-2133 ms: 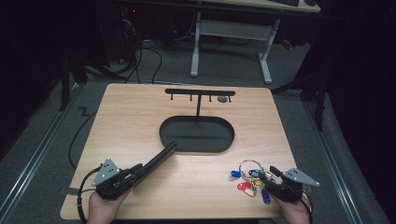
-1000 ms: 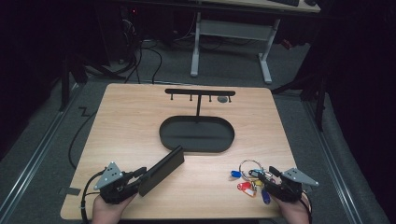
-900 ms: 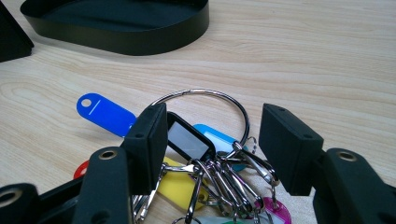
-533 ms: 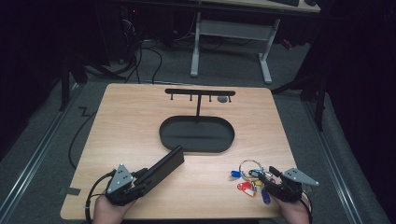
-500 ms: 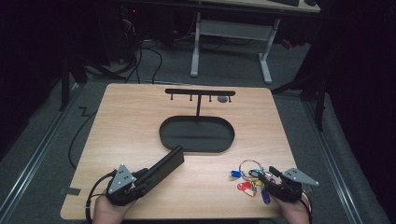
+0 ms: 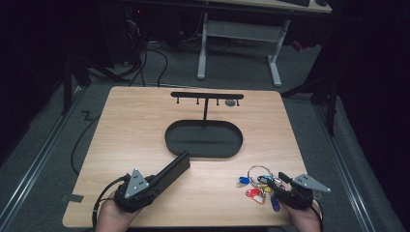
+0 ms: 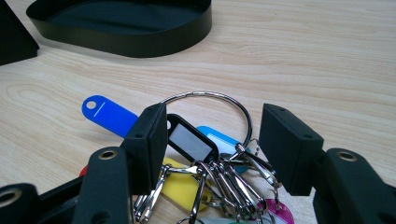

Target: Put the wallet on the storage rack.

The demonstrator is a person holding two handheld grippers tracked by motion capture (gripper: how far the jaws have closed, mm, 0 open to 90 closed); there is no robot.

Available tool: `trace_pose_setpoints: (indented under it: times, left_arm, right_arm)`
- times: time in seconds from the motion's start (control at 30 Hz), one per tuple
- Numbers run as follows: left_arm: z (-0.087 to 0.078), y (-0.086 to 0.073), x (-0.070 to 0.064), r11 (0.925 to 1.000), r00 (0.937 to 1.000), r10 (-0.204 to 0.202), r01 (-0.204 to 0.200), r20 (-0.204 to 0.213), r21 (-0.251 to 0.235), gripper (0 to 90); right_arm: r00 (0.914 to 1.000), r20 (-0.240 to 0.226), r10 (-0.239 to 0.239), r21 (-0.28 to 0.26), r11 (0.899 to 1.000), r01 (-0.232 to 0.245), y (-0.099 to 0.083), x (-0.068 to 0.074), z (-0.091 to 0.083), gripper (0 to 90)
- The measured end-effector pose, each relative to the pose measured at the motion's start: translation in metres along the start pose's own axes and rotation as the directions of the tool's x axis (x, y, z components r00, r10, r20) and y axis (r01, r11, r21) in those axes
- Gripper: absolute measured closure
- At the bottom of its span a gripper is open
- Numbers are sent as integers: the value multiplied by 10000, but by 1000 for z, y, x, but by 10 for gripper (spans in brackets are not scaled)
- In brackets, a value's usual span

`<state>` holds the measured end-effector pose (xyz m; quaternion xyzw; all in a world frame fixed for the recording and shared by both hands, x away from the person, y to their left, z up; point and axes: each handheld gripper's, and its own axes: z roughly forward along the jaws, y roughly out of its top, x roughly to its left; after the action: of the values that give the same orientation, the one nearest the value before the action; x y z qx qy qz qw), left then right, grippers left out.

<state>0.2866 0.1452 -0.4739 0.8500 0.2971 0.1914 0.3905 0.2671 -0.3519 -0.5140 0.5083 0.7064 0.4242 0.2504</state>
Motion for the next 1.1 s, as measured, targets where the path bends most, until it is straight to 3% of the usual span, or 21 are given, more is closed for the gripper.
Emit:
trace_pose_setpoints:
  times: [0.17, 0.3, 0.43, 0.7, 1.1]
  left_arm:
    - [4, 7, 4, 9974, 9998, -166, 156, 137, 706, 579]
    - [6, 17, 6, 9889, 10000, -68, 61, 43, 1482, 620]
    - [8, 24, 6, 9815, 10000, 70, -75, 34, 1914, 637]
    - [9, 31, 10, 9690, 9993, 200, -269, 308, 2456, 664]
    - [9, 31, 12, 9666, 9973, 614, -698, 415, 2466, 668]
  right_arm:
    - [9998, -180, -127, -79, 9999, 126, 2, 1, 0, 425]
    - [9995, -297, -93, -201, 9998, 87, 3, 1, -1, 425]
    - [9994, -334, -114, -258, 9996, 106, 3, 1, -2, 424]
    - [9993, -350, -105, -246, 9997, 97, 3, 1, -2, 425]
    - [9994, -331, -99, -155, 9998, 94, 2, 2, 0, 425]
